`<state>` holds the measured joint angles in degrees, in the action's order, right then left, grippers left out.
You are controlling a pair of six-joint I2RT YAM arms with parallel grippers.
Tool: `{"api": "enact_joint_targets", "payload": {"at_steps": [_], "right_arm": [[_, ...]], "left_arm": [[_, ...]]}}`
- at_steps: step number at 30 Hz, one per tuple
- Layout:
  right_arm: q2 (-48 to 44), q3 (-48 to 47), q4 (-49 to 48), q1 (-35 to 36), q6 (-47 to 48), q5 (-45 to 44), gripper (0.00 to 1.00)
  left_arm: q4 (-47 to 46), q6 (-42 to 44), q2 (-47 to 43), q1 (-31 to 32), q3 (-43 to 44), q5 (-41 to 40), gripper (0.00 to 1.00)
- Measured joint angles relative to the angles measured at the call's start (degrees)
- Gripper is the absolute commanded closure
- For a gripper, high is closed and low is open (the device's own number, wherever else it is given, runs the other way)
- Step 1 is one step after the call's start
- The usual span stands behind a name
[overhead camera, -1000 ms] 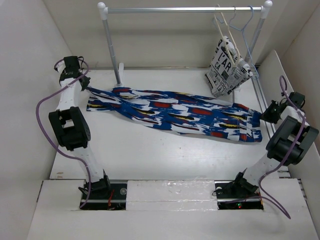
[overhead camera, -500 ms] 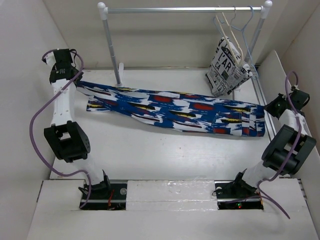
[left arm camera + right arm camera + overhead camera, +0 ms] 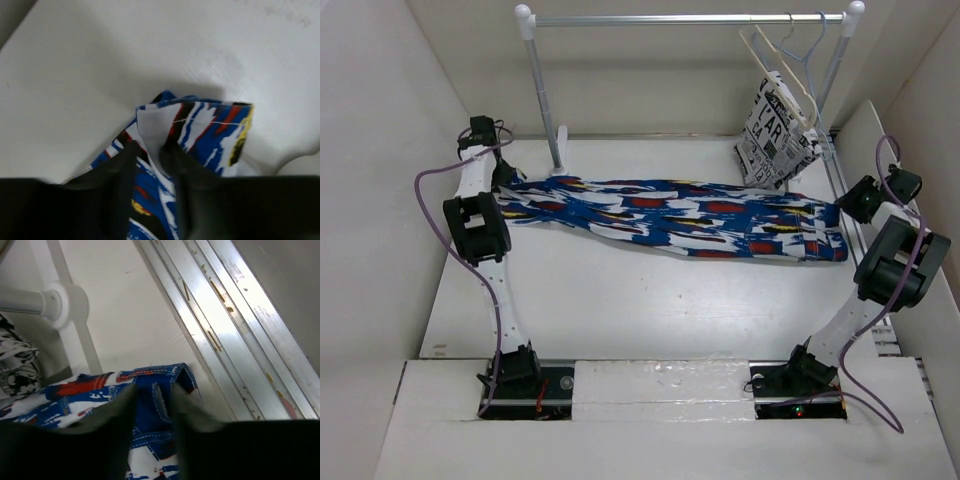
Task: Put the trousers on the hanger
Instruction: Fold the trousers at the center of the board.
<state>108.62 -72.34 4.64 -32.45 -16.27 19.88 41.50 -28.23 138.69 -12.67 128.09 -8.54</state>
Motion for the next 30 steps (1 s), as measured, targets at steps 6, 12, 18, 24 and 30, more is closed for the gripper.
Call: {"api": "enact_joint_targets", "payload": {"at_steps": [6,12,18,24,30], "right_arm": [[-1.6,-0.8,0.2,1.8,0.7,-1.5,0.13],[-13.3,3.1,1.0,4.9,1.2,-3.3,0.15],[-28.5,14.2,-1.7,7.8,0.8,-4.2,0.18],[-33.1,21.4,-0.5,15.8,2.2,-3.2,0.19],[-39.3,26.7,4.3,26.1,5.4,-2.3,0.19]], "left_arm": [[1.1,1.6,-0.9,-0.2,-0.2,-0.3,0.02],[-3.3,1.0,-13.2,-0.4,-11.6,-2.0,0.16],[-9.4,0.1,-22.1,-3.0,-22.8,2.0,0.15],[-15.6,-1.0,-19.3,-3.1,-26.3,8.9,0.21],[-16.1,-2.5,-11.7,-2.4,-19.4,12.5,0.51]]}}
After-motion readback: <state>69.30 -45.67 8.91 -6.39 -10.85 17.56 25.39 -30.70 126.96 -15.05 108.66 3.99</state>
